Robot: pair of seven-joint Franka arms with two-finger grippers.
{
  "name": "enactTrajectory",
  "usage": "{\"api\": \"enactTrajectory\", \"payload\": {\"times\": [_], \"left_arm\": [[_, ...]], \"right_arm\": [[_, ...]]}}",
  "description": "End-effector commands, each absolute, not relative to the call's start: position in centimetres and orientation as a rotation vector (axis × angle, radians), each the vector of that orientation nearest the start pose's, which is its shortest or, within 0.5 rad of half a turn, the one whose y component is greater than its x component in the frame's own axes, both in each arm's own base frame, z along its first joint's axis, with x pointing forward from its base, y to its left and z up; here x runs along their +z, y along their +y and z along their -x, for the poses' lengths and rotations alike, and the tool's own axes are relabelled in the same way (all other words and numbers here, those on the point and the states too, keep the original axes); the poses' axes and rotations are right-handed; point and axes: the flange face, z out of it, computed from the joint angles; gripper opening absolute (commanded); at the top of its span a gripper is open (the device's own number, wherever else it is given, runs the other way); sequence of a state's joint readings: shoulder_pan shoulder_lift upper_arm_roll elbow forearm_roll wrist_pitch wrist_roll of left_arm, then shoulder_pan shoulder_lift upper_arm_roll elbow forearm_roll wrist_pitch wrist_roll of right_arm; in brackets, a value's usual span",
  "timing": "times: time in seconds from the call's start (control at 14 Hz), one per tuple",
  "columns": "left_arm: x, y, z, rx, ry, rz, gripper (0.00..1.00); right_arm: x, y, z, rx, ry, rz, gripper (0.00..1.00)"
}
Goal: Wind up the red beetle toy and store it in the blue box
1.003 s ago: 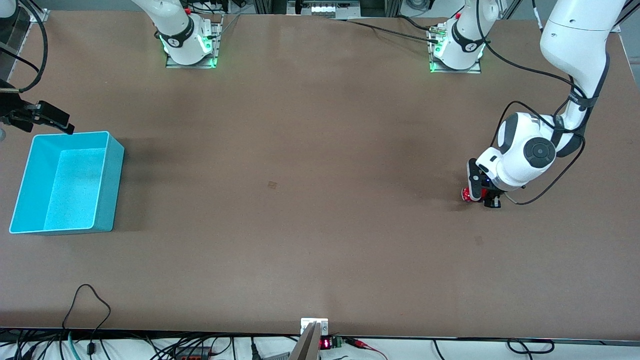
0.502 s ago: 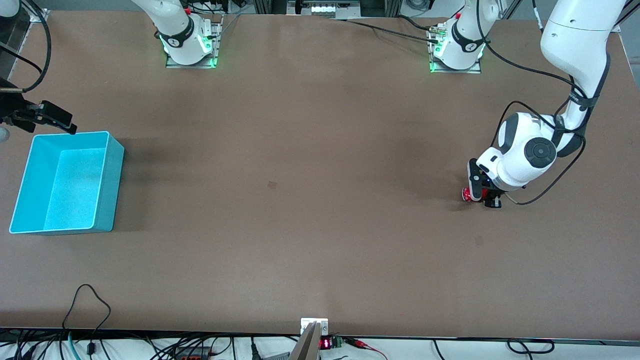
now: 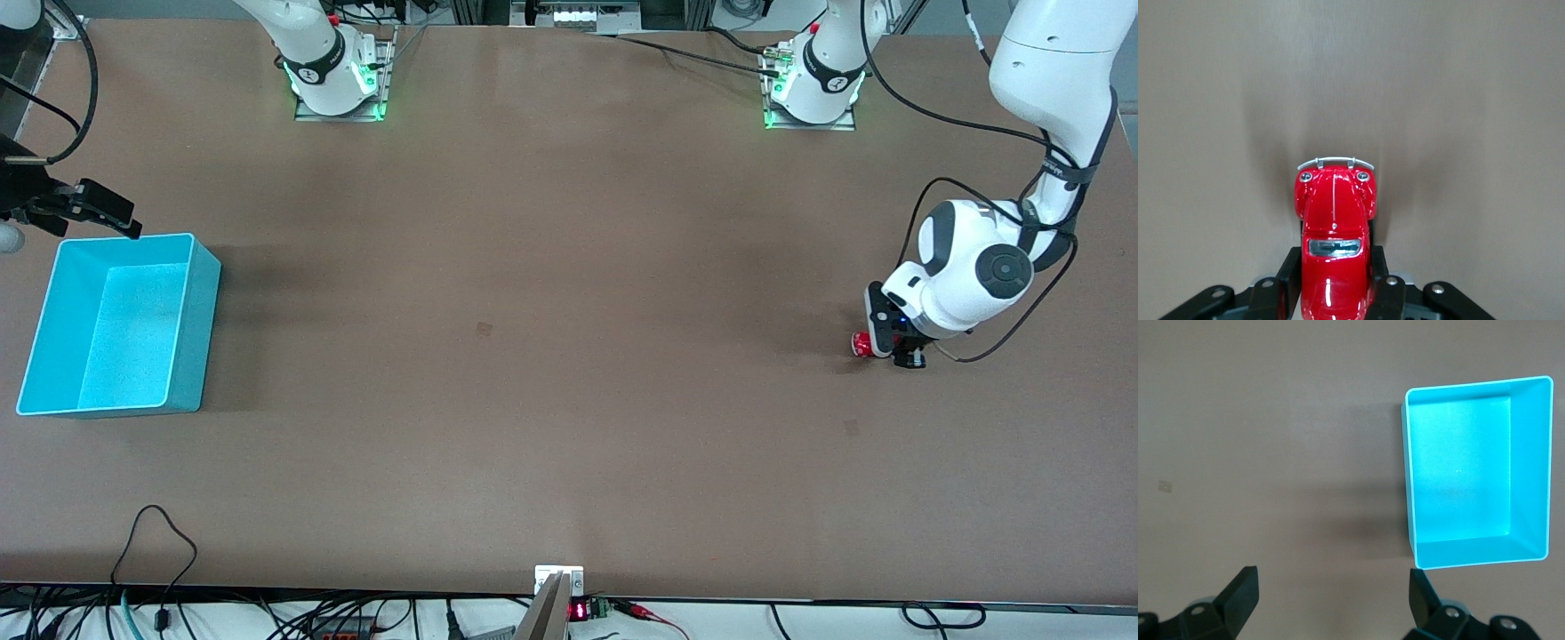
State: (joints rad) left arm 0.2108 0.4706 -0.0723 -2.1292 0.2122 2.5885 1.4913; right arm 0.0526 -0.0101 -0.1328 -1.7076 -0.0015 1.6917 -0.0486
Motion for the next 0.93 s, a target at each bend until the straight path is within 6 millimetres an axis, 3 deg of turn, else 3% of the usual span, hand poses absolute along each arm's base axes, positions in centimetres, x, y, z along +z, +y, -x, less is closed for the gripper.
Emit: {"api": "enactTrajectory", "payload": {"times": [0.0, 0.36, 0.86], "left_arm": [[18.3, 9.7, -56.9, 0.104, 2.165, 2.202, 0.27], [15.6, 13.5, -55.9, 0.080, 2.142, 2.235, 0.27], [15.8, 17.1, -55.1, 0.069, 2.183, 2.184, 0.27]], "right_arm": [[58.1, -4.7, -55.3, 0.013, 0.042, 3.145, 1.00], [58.0, -4.9, -55.3, 0.020, 0.047, 3.144, 1.00], [57.9, -5.2, -55.3, 0.022, 0.057, 3.144, 1.00]]}}
